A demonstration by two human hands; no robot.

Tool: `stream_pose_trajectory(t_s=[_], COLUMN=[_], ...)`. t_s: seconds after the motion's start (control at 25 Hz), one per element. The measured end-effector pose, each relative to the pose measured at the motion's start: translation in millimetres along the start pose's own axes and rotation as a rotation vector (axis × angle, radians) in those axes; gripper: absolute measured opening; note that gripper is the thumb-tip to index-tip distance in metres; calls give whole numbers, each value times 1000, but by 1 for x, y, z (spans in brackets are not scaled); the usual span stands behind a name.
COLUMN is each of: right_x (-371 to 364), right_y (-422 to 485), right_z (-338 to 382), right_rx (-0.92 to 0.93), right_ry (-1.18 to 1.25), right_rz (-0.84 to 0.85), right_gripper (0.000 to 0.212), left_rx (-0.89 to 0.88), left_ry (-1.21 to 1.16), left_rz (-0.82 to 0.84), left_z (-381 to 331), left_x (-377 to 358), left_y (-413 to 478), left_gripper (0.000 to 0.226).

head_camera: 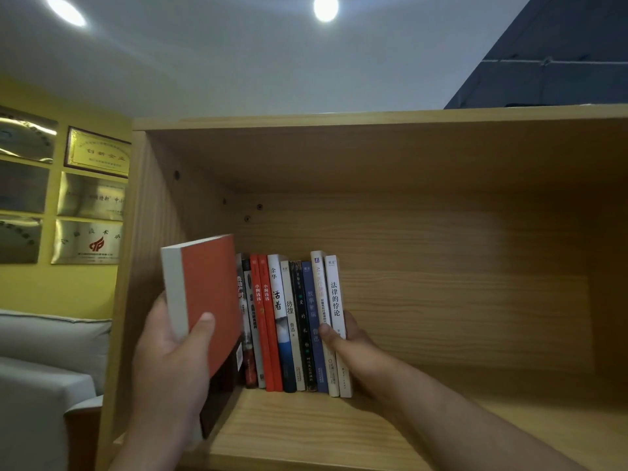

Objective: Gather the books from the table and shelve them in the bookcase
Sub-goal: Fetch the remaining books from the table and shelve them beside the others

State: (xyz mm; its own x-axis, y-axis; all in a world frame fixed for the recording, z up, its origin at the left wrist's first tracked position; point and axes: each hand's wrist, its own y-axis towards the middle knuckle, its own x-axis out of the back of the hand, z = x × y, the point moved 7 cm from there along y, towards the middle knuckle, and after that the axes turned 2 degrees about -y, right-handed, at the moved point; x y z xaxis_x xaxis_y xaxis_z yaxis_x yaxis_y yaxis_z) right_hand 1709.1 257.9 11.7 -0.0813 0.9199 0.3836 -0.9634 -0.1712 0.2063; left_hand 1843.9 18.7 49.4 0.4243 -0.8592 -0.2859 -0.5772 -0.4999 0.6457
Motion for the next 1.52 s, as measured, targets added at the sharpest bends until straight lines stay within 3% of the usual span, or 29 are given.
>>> stream_pose_trajectory(t_s=[0.12,0.32,0.4,0.48,0.56,0.64,0.72,0.84,0.96,1.08,1.16,1.36,1.52], right_x=[0,69,78,73,79,100,119,135,122,79,43,17,9], right_y=[-12,-33,-41,-55,-61,-60,-60,-65,-73,-61,-48,-31,-31], right_z=[1,40,44,37,28,18,12,9,20,33,39,29,7], right_rx=[-37,319,283,194,186,165,162,206,255,265,230,190,64], right_ry=[266,209,402,570,599,621,683,650,336,14,-79,4,64], right_rz=[82,-311,-209,4,13,-182,-349,-570,-653,-546,-434,-357,-134], right_gripper=[51,67,72,55,58,49,38,42,39,38,34,17,37], left_rx=[21,324,390,395,248,-61,-285,-136,-8,-1,32,65,148], left_ry=[-246,-428,-426,-391,-197,195,656,855,737,662,669,639,584], left_rz=[61,303,414,498,562,459,258,190,208,115,69,65,70], left_z=[-19,-2,0,-2,-4,5,20,54,75,79,81,84,92], left_x=[1,-64,-96,-125,-145,-139,-116,-88,-85,-76,-68,-65,-63], left_y=[-12,-15,-19,-23,-22,-7,9,30,33,37,38,36,36], left_gripper=[30,27,25,21,15,19,54,99,106,99,100,105,109])
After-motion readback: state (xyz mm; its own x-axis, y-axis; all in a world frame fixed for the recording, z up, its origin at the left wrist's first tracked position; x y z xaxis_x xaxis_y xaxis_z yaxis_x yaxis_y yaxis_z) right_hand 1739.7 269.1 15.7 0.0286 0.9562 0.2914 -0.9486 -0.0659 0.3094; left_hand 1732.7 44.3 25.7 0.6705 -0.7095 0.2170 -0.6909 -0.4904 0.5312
